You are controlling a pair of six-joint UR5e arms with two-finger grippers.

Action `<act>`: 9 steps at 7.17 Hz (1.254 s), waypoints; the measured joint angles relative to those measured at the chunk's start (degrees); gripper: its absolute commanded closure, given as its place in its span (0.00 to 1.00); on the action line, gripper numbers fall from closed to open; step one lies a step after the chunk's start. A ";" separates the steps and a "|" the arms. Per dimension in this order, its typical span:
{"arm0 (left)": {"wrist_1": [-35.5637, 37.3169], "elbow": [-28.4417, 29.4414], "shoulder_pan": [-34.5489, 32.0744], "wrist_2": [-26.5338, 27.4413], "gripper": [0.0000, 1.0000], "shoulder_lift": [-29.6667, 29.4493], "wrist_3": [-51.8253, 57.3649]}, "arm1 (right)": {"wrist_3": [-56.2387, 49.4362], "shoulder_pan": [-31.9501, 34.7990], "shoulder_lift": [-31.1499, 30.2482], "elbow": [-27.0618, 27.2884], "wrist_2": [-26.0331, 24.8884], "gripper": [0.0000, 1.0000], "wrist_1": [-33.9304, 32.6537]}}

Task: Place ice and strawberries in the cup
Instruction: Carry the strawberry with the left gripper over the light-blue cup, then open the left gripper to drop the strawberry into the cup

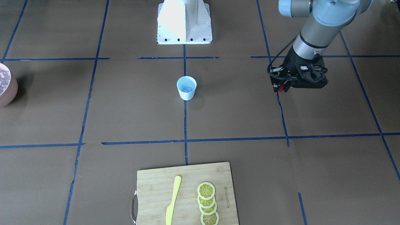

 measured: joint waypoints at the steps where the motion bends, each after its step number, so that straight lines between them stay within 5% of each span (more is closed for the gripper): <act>1: 2.37 0.62 3.94 2.38 1.00 -4.66 -6.82 | 0.00 0.00 0.02 0.00 0.00 0.01 0.00; 4: 3.80 12.59 14.97 10.62 1.00 -21.46 -24.40 | 0.00 0.00 0.03 0.00 0.00 0.01 0.00; 7: 1.89 19.39 20.42 14.01 0.97 -25.92 -29.03 | -0.02 0.00 0.03 -0.02 0.00 0.01 0.00; 8: 1.14 19.62 21.08 14.12 0.86 -25.12 -29.27 | -0.06 0.00 0.03 -0.02 0.00 0.01 0.00; 9: 0.65 19.62 21.30 14.13 0.55 -24.17 -29.21 | -0.06 0.00 0.03 -0.02 0.00 0.01 0.00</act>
